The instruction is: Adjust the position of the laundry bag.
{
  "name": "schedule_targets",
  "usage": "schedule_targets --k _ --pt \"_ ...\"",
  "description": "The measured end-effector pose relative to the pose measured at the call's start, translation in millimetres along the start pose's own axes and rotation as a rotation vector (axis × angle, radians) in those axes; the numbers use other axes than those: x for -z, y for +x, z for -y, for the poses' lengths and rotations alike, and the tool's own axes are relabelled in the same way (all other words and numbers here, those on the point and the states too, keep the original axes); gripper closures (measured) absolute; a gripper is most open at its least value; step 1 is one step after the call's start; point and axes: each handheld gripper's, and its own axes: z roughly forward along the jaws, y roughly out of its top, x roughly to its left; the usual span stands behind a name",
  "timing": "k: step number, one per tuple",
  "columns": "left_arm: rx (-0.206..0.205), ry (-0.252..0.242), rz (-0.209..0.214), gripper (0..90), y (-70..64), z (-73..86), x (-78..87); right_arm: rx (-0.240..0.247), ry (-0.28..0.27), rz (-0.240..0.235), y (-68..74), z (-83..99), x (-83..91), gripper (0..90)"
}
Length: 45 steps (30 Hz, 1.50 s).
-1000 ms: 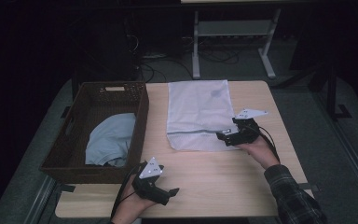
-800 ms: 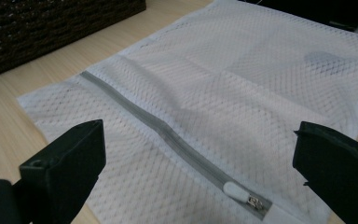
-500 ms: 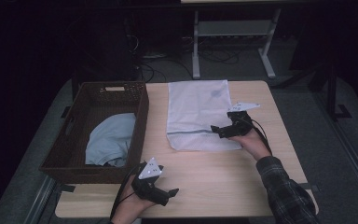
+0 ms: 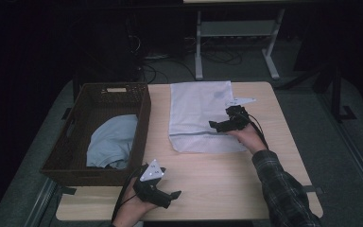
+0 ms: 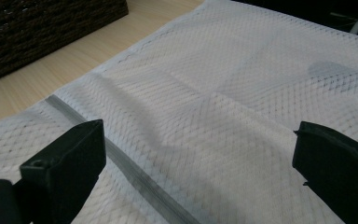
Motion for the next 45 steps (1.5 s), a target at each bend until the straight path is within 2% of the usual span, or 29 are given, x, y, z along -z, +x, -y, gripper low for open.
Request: schedule_targets --k 6,7,8,10,16,19,20,22,24,25,27,29,30,31,32,33,36,39,43,45 --pt "0.000 -0.002 0.000 2.2 0.2 0.0 -0.2 0.006 0.027 0.009 -3.1 -7.3 -14.0 2.4" --pt "0.000 -0.001 0.000 2.2 0.4 0.0 -0.1 -0.010 0.007 0.008 -4.3 -7.5 -17.9 2.4" --pt "0.000 -0.001 0.000 2.2 0.5 0.0 -0.2 -0.025 0.014 0.002 -5.4 -7.7 -20.2 2.4" --pt "0.000 0.000 0.000 2.2 0.6 -0.1 -0.5 -0.024 0.020 0.006 -6.0 -7.6 -25.3 2.5" --pt "-0.001 0.001 0.002 2.2 0.2 -0.2 -0.9 -0.015 0.041 0.024 -4.8 -11.0 -36.2 12.7" --pt "0.003 -0.002 0.004 2.2 0.4 -0.3 -1.2 -0.016 0.033 0.018 -2.8 -13.9 -44.4 24.6" --pt "0.003 -0.002 0.004 2.2 0.4 -0.3 -1.2 -0.016 0.033 0.018 -2.8 -13.9 -44.4 24.6" --pt "0.001 -0.002 0.004 2.2 0.2 -0.4 -1.1 -0.012 0.037 0.032 -0.9 -13.5 -51.4 40.0" --pt "0.001 -0.002 0.005 2.2 0.1 -0.5 -1.1 -0.013 0.036 0.060 0.5 -13.1 -55.9 47.4" --pt "0.000 -0.002 0.006 2.2 -0.1 -0.6 -1.0 -0.020 0.036 0.066 0.7 -13.2 -57.6 55.1" --pt "0.002 -0.005 0.008 2.2 -0.3 -0.9 -1.3 -0.024 0.032 0.091 1.4 -13.8 -61.0 64.4" --pt "0.003 -0.006 0.010 2.2 -0.3 -1.1 -1.3 -0.043 0.070 0.081 0.6 -16.3 -66.0 71.9" --pt "0.003 -0.006 0.010 2.2 -0.3 -1.1 -1.3 -0.043 0.070 0.081 0.6 -16.3 -66.0 71.9" --pt "0.002 -0.009 0.012 2.2 -0.2 -1.2 -1.3 -0.030 0.099 0.078 2.0 -20.4 -70.9 81.3" --pt "0.002 -0.009 0.012 2.2 -0.2 -1.2 -1.3 -0.030 0.099 0.078 2.0 -20.4 -70.9 81.3" --pt "0.002 -0.009 0.013 2.2 0.1 -1.3 -1.2 -0.019 0.125 0.085 4.3 -25.4 -76.0 88.1" --pt "0.001 -0.009 0.014 2.2 0.4 -1.3 -1.0 -0.002 0.149 0.097 5.9 -29.6 -81.0 89.9" --pt "0.000 -0.013 0.015 2.2 0.3 -1.3 -0.4 0.023 0.183 0.130 8.7 -35.5 -89.1 90.0" --pt "0.001 -0.017 0.013 2.2 1.1 -1.7 0.5 0.039 0.211 0.144 9.1 -36.3 -94.5 90.0" --pt "-0.002 -0.016 0.011 2.2 1.2 -1.8 0.4 0.032 0.226 0.147 8.6 -34.9 -96.3 90.0"
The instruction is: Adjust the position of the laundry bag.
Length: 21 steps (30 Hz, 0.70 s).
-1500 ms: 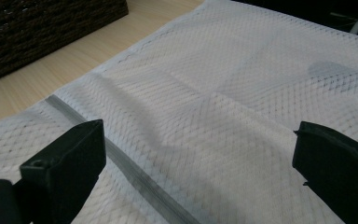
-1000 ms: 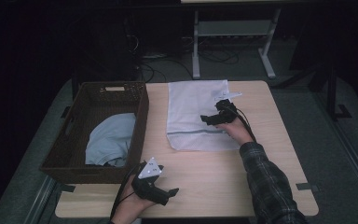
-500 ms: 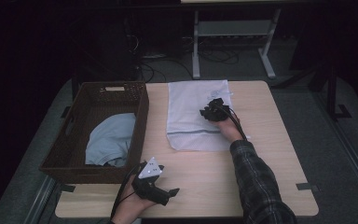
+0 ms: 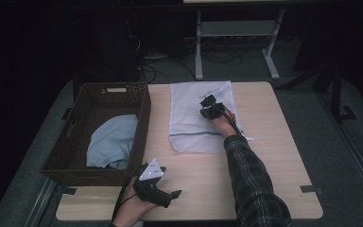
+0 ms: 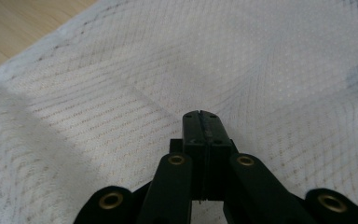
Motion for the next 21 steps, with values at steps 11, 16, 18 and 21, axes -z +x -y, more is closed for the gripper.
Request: schedule_targets --k 11,16,18,21 --pt "-0.012 0.007 -0.009 2.2 -1.1 -0.1 -1.2 0.012 0.045 -0.018 -0.6 4.8 -0.7 90.0" --pt "-0.012 0.010 -0.014 2.2 -1.1 0.6 -0.5 0.005 0.042 -0.029 -0.7 10.1 3.7 90.0" --pt "-0.013 0.011 -0.015 2.2 -1.1 0.7 -0.4 0.003 0.042 -0.034 -0.8 12.3 5.8 90.0" --pt "-0.013 0.012 -0.016 2.2 -1.4 0.9 -0.7 0.007 0.045 -0.041 -0.6 15.3 8.9 90.0"
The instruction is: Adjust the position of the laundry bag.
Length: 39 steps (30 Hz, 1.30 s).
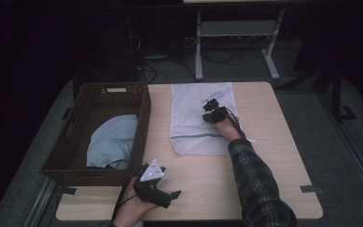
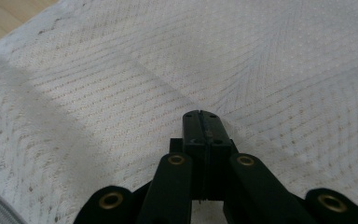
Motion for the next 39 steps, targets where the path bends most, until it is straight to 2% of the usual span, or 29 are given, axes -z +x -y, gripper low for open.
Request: schedule_targets --k 17,34,39 --pt "0.001 0.010 -0.007 2.2 0.6 1.6 -0.1 -0.025 -0.003 -0.021 0.1 23.3 19.1 90.0" --pt "0.005 0.018 -0.021 2.2 2.0 3.7 1.2 -0.035 0.005 -0.024 9.4 54.8 46.2 90.0" --pt "0.004 0.022 -0.023 2.2 1.4 3.8 0.3 -0.025 0.006 -0.028 13.8 62.0 52.3 90.0"
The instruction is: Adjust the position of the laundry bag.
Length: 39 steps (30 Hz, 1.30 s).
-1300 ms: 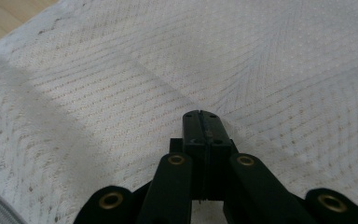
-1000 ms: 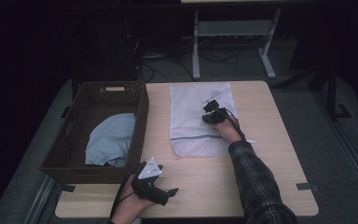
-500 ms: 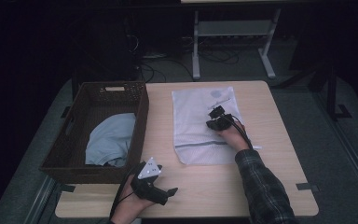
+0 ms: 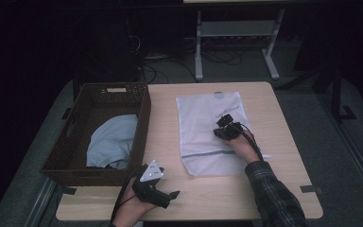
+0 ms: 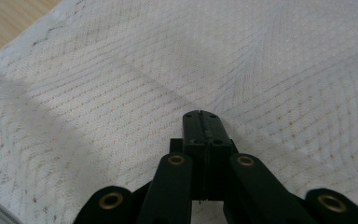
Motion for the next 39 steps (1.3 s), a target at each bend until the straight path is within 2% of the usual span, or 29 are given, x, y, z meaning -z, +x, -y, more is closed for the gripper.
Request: schedule_targets --k 17,31,39 --pt "-0.006 0.011 -0.002 2.2 -1.6 0.7 -1.5 0.015 0.006 -0.004 17.1 25.0 20.6 90.0" --pt "-0.010 0.013 -0.007 2.2 -2.8 1.8 -0.7 0.039 0.008 -0.028 37.4 39.4 32.0 90.0" --pt "-0.006 0.015 -0.011 2.2 -2.7 2.9 0.7 0.059 0.006 -0.049 54.4 45.9 36.6 90.0"
